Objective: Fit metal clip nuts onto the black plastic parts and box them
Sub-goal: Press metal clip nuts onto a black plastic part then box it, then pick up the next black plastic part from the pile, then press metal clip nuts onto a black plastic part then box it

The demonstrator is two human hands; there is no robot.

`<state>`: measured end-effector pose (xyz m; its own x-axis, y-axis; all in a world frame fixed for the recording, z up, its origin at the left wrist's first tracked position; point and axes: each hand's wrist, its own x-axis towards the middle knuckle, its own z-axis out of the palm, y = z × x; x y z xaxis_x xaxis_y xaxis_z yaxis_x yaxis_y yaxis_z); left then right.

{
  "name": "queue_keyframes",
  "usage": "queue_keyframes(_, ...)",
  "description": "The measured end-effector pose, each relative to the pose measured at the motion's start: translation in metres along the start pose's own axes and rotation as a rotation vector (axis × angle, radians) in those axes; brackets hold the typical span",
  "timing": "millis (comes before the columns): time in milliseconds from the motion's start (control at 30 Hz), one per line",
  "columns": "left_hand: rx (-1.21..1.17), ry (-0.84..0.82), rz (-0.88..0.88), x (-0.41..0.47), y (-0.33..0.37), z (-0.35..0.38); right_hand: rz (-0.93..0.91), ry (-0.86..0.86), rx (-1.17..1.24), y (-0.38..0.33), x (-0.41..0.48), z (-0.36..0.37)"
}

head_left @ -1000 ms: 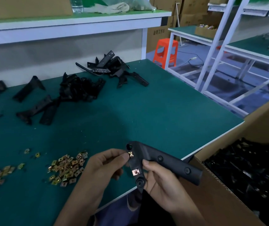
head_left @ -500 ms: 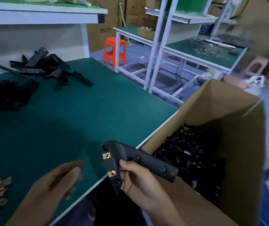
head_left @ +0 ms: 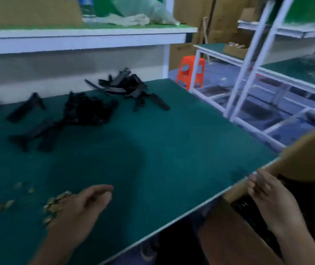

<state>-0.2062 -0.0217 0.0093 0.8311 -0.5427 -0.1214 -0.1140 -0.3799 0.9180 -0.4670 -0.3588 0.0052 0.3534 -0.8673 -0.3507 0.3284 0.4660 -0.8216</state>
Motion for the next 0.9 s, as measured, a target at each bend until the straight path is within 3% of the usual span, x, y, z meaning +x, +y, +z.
queue_keyframes(100, 0.03, 0.179, -0.017, 0.022, -0.011, -0.029, -0.045, -0.265, -0.256, 0.056, -0.03, 0.073)
queue_keyframes(333, 0.417, 0.545, -0.053, 0.108, -0.044, -0.107, -0.126, -0.737, -0.607, 0.171, -0.077, 0.191)
queue_keyframes(467, 0.548, 0.56, -0.146, 0.157, -0.057, -0.141, -0.283, -0.801, -0.871, 0.2, -0.081, 0.202)
queue_keyframes(633, 0.703, 0.425, -0.219, 0.19, -0.065, -0.145, -0.313, -0.755, -0.892, 0.203, -0.074, 0.199)
queue_keyframes(767, 0.726, 0.485, -0.057, 0.188, -0.057, -0.141, -0.306, -0.739, -0.87, 0.204, -0.071, 0.201)
queue_keyframes(900, 0.528, 0.554, 0.042, 0.149, -0.037, -0.122, -0.36, -0.759, -0.899, 0.199, -0.071, 0.203)
